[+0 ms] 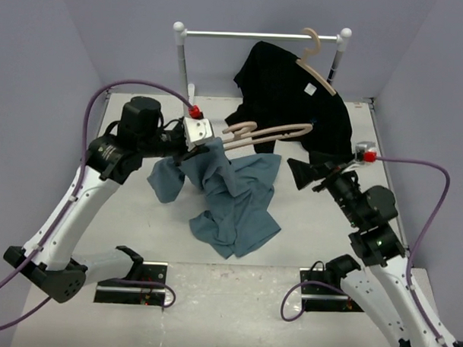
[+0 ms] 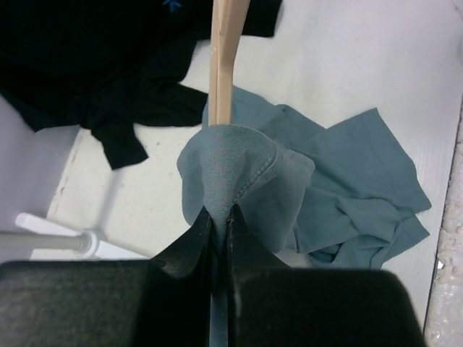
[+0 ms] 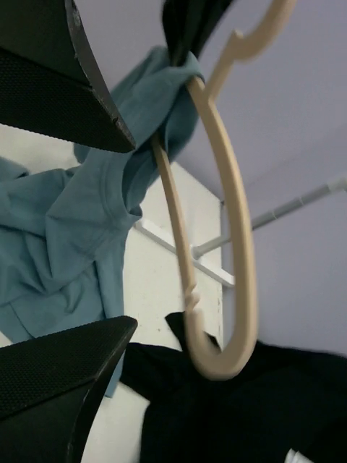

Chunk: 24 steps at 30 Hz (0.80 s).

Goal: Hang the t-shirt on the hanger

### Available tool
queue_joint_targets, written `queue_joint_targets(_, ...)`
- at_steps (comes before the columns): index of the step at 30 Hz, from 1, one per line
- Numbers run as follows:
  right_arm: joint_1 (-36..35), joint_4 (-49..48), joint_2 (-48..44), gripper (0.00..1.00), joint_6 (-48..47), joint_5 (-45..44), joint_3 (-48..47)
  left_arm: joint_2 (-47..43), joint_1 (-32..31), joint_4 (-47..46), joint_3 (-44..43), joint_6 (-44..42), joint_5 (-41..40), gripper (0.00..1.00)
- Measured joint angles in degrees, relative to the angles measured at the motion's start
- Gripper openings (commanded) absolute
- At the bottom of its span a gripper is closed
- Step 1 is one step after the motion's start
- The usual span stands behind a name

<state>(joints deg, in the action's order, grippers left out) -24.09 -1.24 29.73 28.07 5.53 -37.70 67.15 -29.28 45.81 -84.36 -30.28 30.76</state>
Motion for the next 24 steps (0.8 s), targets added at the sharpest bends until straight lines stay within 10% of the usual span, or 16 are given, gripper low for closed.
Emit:
queue_joint_targets(8,-1.04,-17.85,14.2,0.66,22.97,9.04,15.0,-7.71,0.0,-3.64,3.0,4.86,0.3,0.0)
queue_joint_targets(24,-24.1,-45.72,52.05,0.69,28.83,10.68,-0.93,-13.63,0.04,-13.14,17.64,15.83,1.39,0.0)
